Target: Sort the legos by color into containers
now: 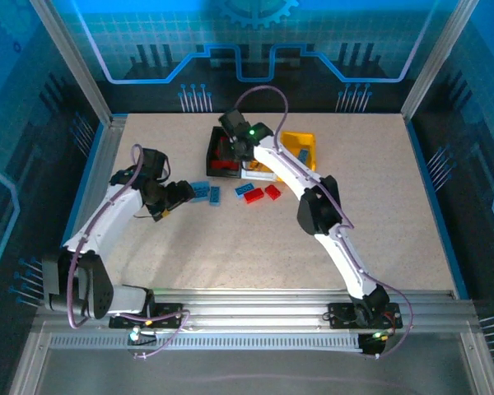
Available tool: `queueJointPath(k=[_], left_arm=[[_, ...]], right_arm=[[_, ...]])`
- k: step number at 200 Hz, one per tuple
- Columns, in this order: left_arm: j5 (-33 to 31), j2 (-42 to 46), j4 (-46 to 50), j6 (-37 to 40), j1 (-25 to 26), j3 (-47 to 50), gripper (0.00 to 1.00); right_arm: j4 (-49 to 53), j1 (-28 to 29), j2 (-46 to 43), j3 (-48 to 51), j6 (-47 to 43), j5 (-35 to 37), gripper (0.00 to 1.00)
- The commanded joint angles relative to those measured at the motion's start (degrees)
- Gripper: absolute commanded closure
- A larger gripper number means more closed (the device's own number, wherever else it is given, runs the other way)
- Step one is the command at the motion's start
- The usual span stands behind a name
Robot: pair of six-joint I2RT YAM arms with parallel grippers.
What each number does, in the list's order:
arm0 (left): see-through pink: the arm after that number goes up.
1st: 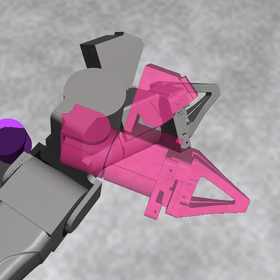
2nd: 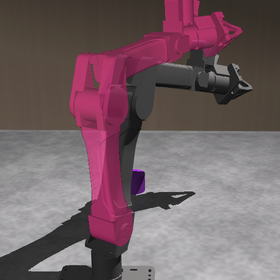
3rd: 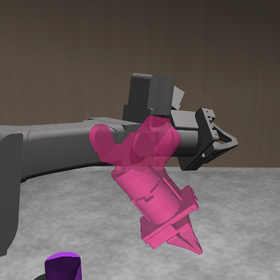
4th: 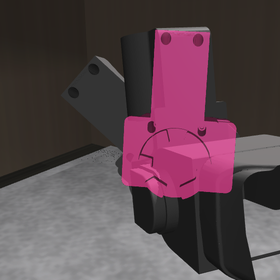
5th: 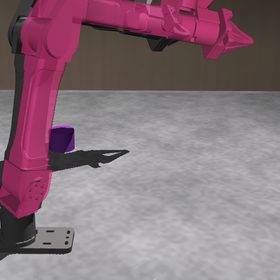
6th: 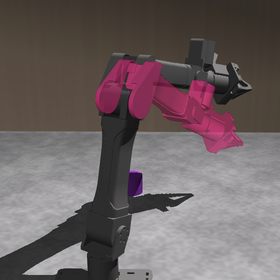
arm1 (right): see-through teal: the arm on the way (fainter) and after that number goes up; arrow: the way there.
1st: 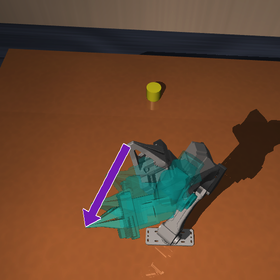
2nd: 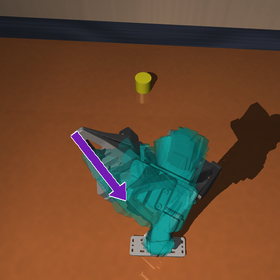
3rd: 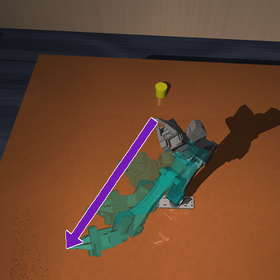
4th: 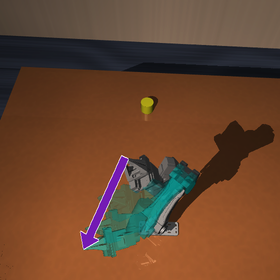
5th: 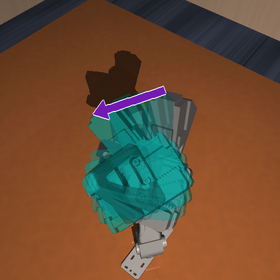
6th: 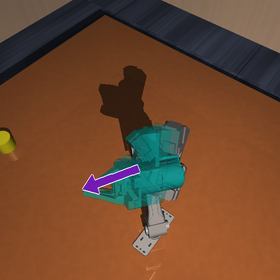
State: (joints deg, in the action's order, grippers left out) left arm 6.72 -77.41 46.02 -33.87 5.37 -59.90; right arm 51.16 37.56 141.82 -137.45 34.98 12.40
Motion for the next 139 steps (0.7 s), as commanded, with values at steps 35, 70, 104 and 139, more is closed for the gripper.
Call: queueJointPath(k=[35, 70, 104, 139], left_arm=[[3.37, 1.12, -1.91, 0.29, -0.8, 1.89, 0.17], [3.65, 1.72, -1.13, 0.39, -0.84, 2.24, 0.18], [4.31, 3.17, -0.32, -0.04, -0.8, 3.44, 0.17], [5.02, 4.52, -0.31, -1.06, -0.8, 5.37, 0.17]], right_arm=[[-3.56, -0.76, -28.15, 40.29, -5.79, 5.82, 0.41], [-6.85, -3.87, -29.66, 48.32, -13.11, 2.29, 0.41], [-10.59, -6.18, -27.59, 49.75, -18.85, -1.26, 0.41], [-11.53, -6.62, -23.18, 47.03, -23.54, -3.54, 0.41]])
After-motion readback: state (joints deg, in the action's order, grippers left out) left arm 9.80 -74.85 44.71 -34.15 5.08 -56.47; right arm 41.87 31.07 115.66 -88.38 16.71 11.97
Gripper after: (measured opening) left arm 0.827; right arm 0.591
